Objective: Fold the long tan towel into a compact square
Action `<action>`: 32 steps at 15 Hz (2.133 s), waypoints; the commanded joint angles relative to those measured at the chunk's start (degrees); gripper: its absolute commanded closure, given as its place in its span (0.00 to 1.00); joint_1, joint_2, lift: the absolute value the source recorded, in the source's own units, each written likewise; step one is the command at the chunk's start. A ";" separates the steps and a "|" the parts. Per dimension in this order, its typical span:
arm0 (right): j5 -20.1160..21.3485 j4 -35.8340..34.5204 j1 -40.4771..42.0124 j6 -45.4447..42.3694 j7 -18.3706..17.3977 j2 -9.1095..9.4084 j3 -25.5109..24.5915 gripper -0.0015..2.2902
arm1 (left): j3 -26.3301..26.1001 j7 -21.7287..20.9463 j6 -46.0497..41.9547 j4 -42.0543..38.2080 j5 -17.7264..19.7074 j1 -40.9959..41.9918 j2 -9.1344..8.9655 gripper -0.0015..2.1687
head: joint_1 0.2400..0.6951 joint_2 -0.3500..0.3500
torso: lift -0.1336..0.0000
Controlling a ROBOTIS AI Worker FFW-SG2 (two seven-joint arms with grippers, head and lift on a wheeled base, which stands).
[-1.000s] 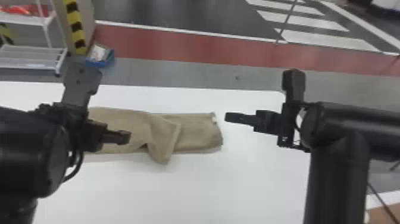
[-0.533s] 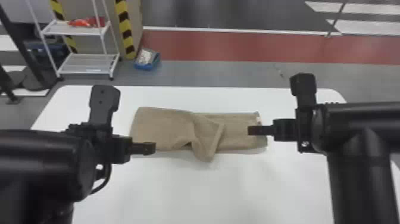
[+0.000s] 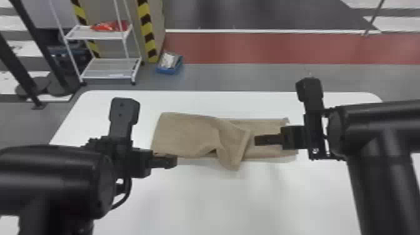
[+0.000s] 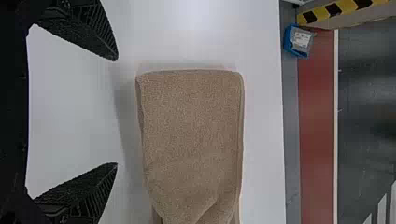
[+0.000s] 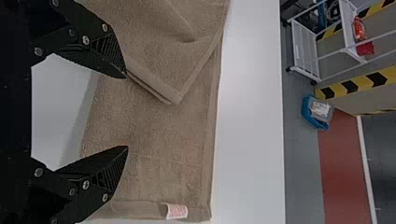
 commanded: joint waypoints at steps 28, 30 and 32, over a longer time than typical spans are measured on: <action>-14.10 22.53 -11.76 -6.58 -8.94 0.23 4.64 0.25 | 3.00 -1.76 0.00 -2.83 0.35 3.10 1.67 0.04 | 1.00 0.68 | 0.07; -14.81 21.74 -11.32 -4.47 -8.94 0.23 4.64 0.25 | 3.52 -2.02 0.00 -2.83 0.35 3.19 1.84 0.04 | 1.00 0.69 | 0.07; -15.33 19.11 -10.62 -1.48 -9.38 0.23 4.99 0.25 | 3.88 -2.37 0.00 -2.91 0.44 3.28 1.84 0.04 | 1.00 0.70 | 0.07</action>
